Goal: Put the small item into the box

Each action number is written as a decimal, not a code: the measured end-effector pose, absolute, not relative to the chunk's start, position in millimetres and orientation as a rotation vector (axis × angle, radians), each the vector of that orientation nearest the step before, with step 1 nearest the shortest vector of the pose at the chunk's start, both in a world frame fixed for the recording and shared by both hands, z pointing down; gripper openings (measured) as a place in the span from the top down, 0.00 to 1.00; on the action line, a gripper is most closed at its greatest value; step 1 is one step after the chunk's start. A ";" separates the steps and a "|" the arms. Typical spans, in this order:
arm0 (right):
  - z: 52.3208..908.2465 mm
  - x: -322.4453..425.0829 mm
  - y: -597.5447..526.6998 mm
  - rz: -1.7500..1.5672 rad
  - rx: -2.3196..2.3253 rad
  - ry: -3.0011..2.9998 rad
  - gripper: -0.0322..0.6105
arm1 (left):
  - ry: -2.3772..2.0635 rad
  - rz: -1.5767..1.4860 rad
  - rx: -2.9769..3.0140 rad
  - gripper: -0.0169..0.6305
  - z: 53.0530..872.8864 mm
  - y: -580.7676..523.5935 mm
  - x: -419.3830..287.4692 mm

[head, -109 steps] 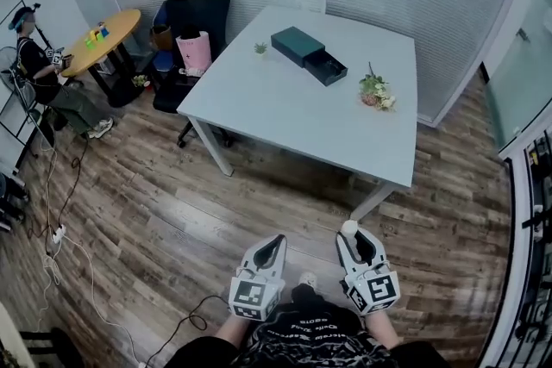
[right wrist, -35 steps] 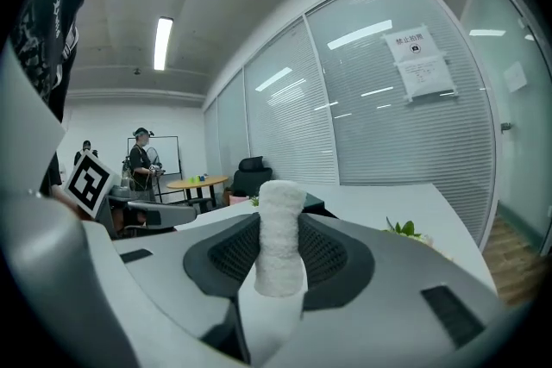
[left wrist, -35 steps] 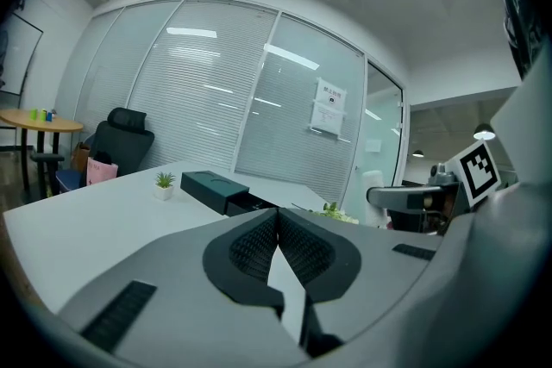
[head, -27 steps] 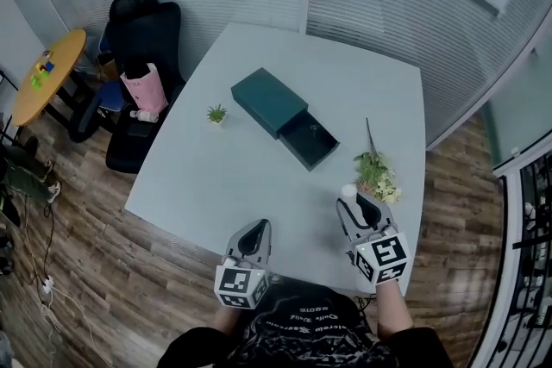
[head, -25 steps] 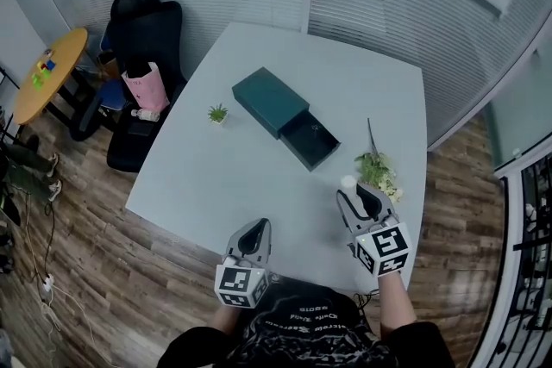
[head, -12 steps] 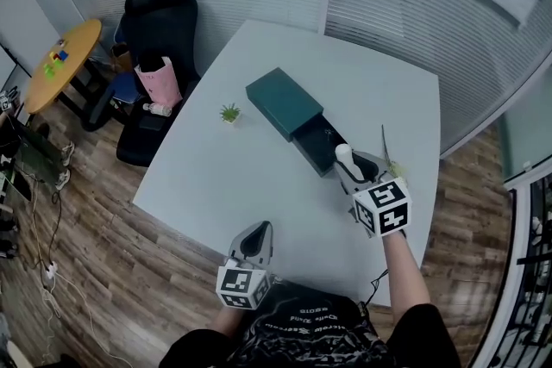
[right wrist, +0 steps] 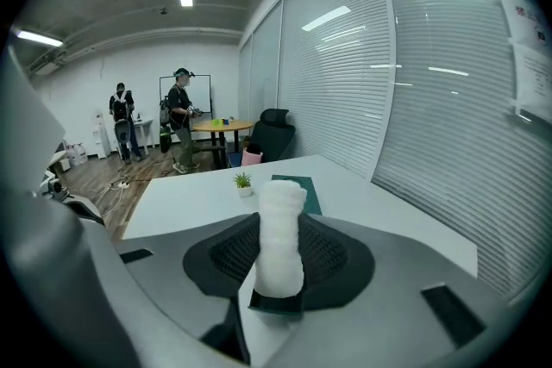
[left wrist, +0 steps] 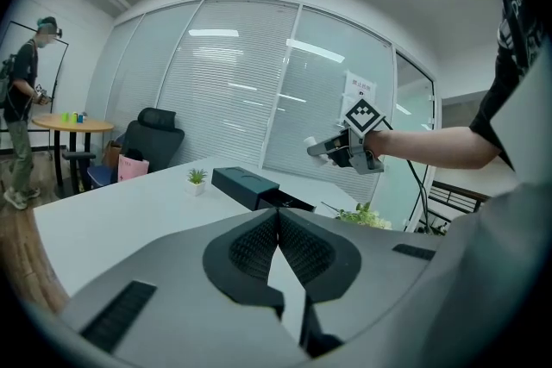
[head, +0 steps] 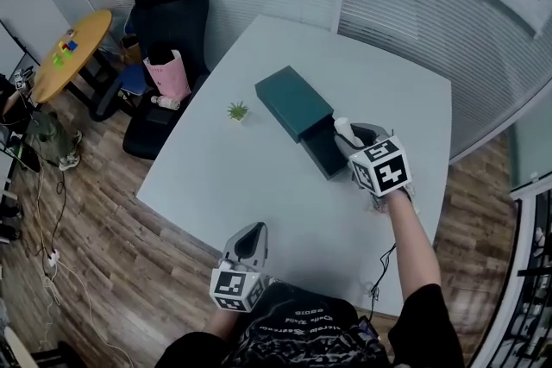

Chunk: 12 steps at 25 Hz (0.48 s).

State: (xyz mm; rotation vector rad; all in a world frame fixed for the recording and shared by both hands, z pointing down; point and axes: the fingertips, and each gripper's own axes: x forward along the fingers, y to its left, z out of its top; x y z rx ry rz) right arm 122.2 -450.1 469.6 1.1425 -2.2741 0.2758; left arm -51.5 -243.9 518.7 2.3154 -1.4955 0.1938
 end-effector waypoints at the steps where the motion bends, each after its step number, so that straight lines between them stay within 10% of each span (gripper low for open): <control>1: 472.4 120.2 -455.8 0.279 1.126 -2.271 0.73 | -1.500 0.197 2.314 0.94 518.4 -244.3 -52.2; 12: 538.8 105.6 -499.6 0.300 0.902 -2.160 0.73 | -1.545 0.228 2.257 0.94 522.7 -255.1 -58.3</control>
